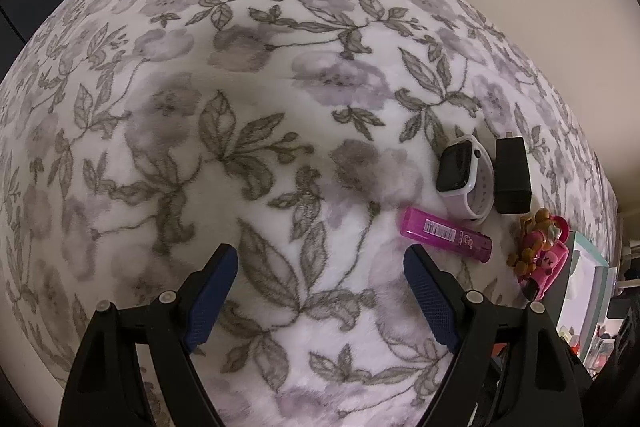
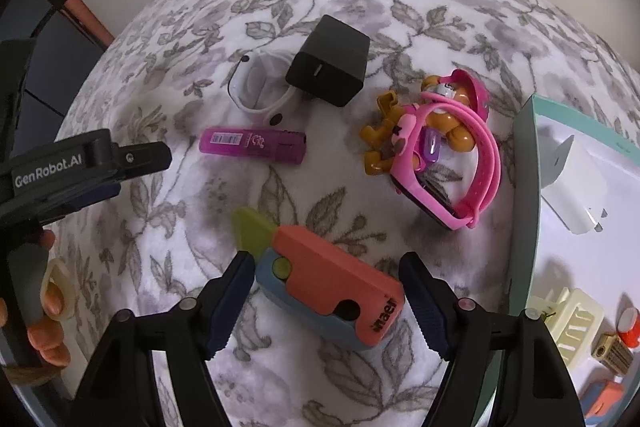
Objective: Organize rigid objects
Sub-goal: 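Grasp the pink stick with the left tool while the right tool grasps the orange-blue fidget toy, then lift and carry the pink stick and orange-blue toy over the tray with both tools, then release the pink stick with the left tool while the right tool releases the orange-blue toy in the tray, then move both tools back to the items lying beside the tray, then grasp the white smartwatch with the left tool while the right tool grasps the pink watch band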
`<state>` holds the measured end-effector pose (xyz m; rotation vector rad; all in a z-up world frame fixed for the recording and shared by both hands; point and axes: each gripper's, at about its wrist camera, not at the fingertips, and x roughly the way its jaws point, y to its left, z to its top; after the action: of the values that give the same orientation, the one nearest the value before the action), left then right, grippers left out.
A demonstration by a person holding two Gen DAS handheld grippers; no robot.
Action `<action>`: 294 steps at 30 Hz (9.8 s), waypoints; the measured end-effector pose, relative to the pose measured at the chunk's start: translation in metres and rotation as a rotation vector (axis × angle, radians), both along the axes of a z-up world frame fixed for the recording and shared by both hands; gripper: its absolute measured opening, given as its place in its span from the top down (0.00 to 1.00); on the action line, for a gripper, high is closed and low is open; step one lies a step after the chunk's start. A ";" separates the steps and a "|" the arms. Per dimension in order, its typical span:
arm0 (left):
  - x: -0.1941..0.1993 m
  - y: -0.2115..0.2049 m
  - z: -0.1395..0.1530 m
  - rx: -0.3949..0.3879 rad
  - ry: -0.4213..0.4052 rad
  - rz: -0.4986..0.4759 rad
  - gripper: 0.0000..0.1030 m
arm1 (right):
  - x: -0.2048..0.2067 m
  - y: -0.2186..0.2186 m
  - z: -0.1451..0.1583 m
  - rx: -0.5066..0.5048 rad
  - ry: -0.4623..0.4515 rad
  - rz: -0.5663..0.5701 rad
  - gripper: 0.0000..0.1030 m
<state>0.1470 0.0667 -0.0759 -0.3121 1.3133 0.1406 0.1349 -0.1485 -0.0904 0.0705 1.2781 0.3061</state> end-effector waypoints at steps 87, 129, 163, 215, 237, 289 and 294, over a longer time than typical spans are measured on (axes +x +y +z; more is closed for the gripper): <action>-0.049 -0.115 0.003 0.164 -0.031 -0.226 0.21 | -0.064 -0.060 0.006 0.204 0.053 -0.209 0.52; -0.118 -0.227 0.068 0.091 -0.303 -0.512 0.21 | -0.136 -0.208 0.085 0.194 -0.092 -0.565 0.52; -0.164 -0.318 0.029 0.176 -0.213 -0.857 0.20 | -0.137 -0.245 0.040 0.016 0.064 -0.621 0.52; -0.099 -0.196 0.055 0.121 -0.249 -0.308 0.14 | -0.122 -0.218 0.052 -0.084 -0.027 -0.530 0.25; -0.080 -0.121 0.052 0.101 -0.232 -0.052 0.07 | -0.112 -0.172 0.070 -0.107 -0.156 -0.425 0.00; 0.037 -0.048 0.017 -0.040 -0.160 0.061 0.15 | 0.016 -0.060 0.032 0.009 -0.241 -0.185 0.22; 0.044 -0.053 0.010 -0.050 -0.152 0.051 0.15 | 0.021 -0.060 0.031 -0.008 -0.260 -0.185 0.22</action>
<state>0.1906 0.0138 -0.0661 -0.3920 1.1602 0.1247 0.1563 -0.2081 -0.0594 0.1370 1.0063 0.1448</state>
